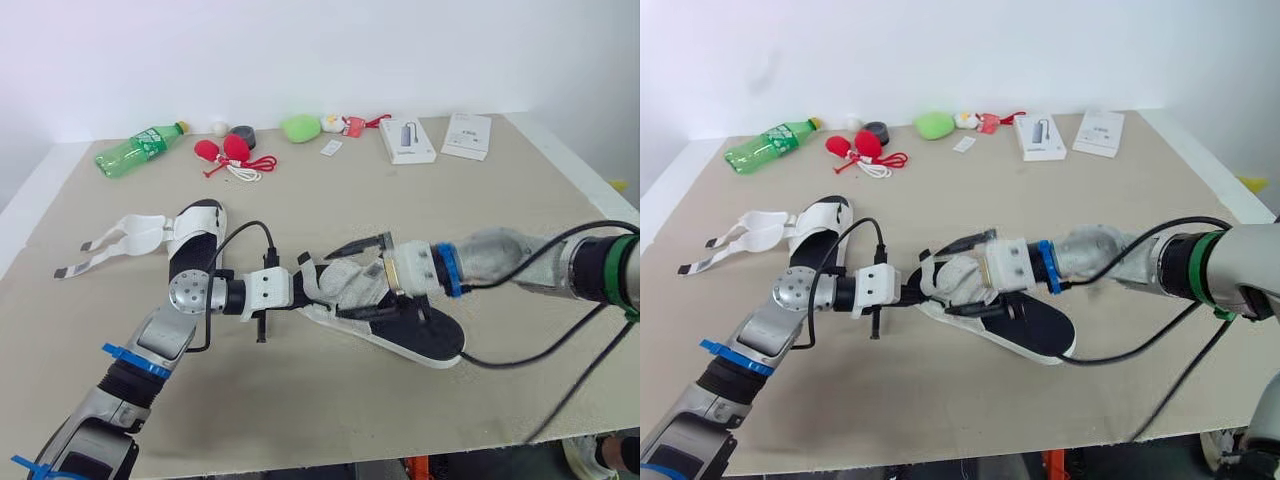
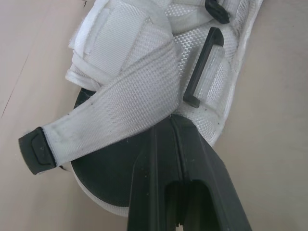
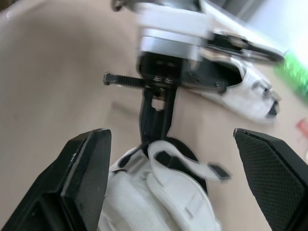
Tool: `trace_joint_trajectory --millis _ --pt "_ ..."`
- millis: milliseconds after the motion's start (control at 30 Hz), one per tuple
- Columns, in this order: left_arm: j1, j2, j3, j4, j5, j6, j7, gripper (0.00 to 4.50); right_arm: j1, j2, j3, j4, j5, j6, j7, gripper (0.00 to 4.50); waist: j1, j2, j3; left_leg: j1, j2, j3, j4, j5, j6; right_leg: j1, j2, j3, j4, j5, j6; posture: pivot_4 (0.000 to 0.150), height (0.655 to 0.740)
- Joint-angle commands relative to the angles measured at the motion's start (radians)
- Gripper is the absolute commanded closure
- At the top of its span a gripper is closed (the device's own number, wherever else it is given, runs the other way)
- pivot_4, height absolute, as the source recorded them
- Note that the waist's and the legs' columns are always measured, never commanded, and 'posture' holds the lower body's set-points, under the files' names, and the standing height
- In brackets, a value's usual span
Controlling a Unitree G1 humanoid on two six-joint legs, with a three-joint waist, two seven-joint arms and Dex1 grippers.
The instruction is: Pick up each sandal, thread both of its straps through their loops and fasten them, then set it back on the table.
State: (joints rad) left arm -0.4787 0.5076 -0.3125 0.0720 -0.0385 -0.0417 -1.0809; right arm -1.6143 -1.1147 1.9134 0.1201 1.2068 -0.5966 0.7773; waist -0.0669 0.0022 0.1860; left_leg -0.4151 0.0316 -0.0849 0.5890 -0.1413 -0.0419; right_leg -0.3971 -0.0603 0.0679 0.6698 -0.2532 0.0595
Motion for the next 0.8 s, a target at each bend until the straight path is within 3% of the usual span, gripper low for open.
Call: trace_joint_trajectory --millis 33,267,367,500,633,800 --pt "0.023 0.003 -0.049 0.018 0.023 0.009 -0.029 4.5 0.07 -0.026 -0.291 -0.029 0.073 0.257 0.195 0.11 0.001 0.0 0.0 0.001 0.0 0.0 0.0 0.0 0.0 0.0 0.0 0.0 0.0 0.0 0.0 0.15 0.74" --pt "0.031 0.008 -0.044 0.012 0.021 0.012 -0.028 4.5 0.272 0.036 -0.787 -0.105 0.091 0.863 0.133 0.11 0.009 -0.002 -0.001 -0.001 0.001 0.004 0.001 0.0 0.0 -0.003 0.0 0.003 -0.001 0.001 0.0 0.15 0.74" --pt "0.026 0.006 -0.043 0.018 0.02 0.01 -0.028 4.5 0.292 0.1 -0.898 -0.107 0.148 1.143 0.036 0.11 0.012 -0.002 -0.001 -0.004 0.001 0.004 0.001 0.0 0.0 -0.006 0.001 0.003 -0.002 0.001 0.001 0.15 0.74" --pt "0.018 0.0 -0.045 0.028 0.02 0.008 -0.028 4.5 0.324 0.222 -1.043 -0.079 0.116 1.441 -0.066 0.11 0.016 -0.002 -0.001 -0.006 0.001 0.003 0.001 0.0 0.0 -0.007 0.001 0.003 -0.002 0.001 0.001 0.15 0.74" --pt "0.011 -0.009 -0.048 0.037 0.022 0.004 -0.027 4.5 0.339 0.341 -1.159 0.038 -0.005 1.605 -0.082 0.11 0.018 -0.003 0.0 -0.009 0.001 0.003 0.004 0.0 0.0 -0.008 0.001 0.003 -0.002 0.004 0.005 0.15 0.74" --pt "0.013 -0.012 -0.048 0.04 0.023 -0.001 -0.024 4.5 0.33 0.464 -1.244 0.223 -0.233 1.662 -0.019 0.11 0.016 -0.005 -0.002 -0.009 0.001 0.004 0.007 0.0 0.0 -0.008 0.002 0.003 -0.003 0.006 0.004 0.15 0.74"
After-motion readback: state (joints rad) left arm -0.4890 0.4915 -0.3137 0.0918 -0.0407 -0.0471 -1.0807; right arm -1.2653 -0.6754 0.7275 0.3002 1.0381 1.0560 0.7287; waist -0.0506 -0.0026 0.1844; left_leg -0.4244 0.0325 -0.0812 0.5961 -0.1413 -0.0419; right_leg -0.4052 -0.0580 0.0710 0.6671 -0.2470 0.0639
